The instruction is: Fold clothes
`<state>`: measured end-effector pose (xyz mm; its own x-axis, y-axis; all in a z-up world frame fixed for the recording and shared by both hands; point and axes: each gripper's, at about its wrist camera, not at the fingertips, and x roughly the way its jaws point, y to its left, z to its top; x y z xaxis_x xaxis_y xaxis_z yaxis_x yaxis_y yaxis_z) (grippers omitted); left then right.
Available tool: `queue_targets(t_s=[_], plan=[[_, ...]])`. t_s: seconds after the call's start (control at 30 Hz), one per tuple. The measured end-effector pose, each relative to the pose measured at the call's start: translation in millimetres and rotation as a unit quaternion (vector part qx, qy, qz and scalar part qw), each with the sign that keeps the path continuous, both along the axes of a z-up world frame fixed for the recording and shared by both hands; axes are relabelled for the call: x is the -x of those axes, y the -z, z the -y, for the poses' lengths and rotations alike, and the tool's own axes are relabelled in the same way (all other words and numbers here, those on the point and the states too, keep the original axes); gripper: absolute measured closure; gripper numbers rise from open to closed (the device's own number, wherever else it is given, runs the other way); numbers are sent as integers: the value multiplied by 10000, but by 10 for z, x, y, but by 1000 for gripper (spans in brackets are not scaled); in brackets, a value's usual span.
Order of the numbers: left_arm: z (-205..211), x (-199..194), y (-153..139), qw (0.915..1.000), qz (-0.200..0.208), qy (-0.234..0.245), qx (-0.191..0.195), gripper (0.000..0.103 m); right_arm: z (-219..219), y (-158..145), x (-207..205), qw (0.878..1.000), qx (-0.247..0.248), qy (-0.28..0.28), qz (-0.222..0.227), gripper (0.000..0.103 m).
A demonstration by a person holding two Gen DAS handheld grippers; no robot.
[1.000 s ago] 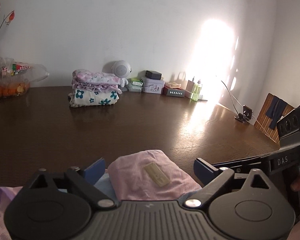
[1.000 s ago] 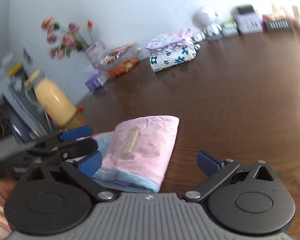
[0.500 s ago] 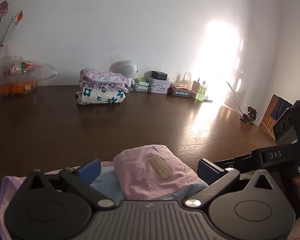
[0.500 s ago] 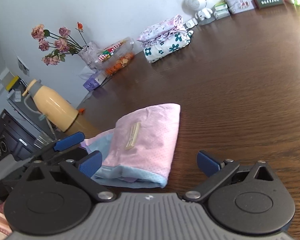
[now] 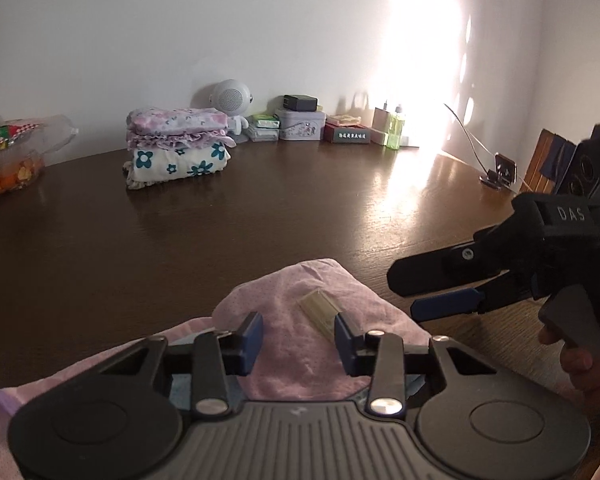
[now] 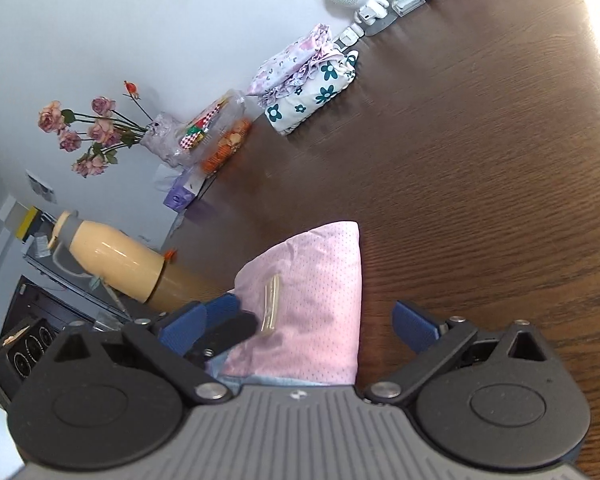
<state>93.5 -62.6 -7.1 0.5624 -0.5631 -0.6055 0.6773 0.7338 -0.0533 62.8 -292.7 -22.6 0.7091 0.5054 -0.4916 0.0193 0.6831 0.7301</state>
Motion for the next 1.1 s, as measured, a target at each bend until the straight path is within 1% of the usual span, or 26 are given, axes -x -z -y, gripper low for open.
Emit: queue_targets(t_s=[0.03,0.07,0.1,0.17,0.2,0.27,0.3,0.37,0.4,0.43,0.5,0.6,0.67,0.77,0.83,0.9,0.93,1.0,1.07,1.1], plan=[[2,-5,37,10000,-27,2,-41,66,-8,12,-2,10000,-22,23,-14,13],[2,-10,75,10000,-57,3,-77,66,-8,31,-1,10000,-76,45,-34,22],[-21,-26,112,9999,-125,-3,-44,66,-3,56,1,9998,-151,69,-61,28],[-76,-57,162,9997,-245,-44,79,64,23,123,17,9992,-345,153,-118,48],[-99,-63,168,9995,-271,-49,125,64,33,144,31,9990,-372,224,-131,52],[-131,-70,174,9994,-293,-50,182,64,52,184,57,9983,-426,367,-161,62],[-134,-68,176,9994,-281,-42,186,64,59,200,69,9978,-455,440,-184,64],[-137,-67,177,9994,-270,-32,198,64,70,234,93,9967,-515,579,-230,73],[-136,-68,177,9994,-271,-28,205,64,75,252,100,9962,-542,629,-251,76],[-135,-69,176,9994,-271,-25,212,64,80,270,104,9957,-572,670,-273,80],[-134,-72,175,9994,-272,-19,226,64,79,291,106,9951,-608,720,-297,83],[-133,-76,173,9993,-274,-10,247,64,63,298,104,9950,-608,732,-303,84],[-132,-79,172,9993,-275,-4,261,64,59,282,98,9957,-533,697,-304,87],[-112,-74,133,9992,-260,-12,289,64,4,137,74,9987,-51,484,-134,90],[-94,-55,69,9992,-221,-24,331,59,-11,3,70,9990,311,319,31,91],[-91,5,-44,9992,-7,58,387,55,-20,-138,64,9968,758,196,151,91],[-79,10,-66,9993,44,95,367,55,-22,-215,59,9942,1046,150,207,91],[-52,18,-109,9992,138,172,324,56,-31,-380,55,9849,1699,73,337,91],[42,-23,-65,9992,70,346,180,60,-73,-559,49,9685,2441,-45,499,92],[107,-48,-26,9989,16,450,111,70,-126,-646,45,9570,2835,-142,596,92]])
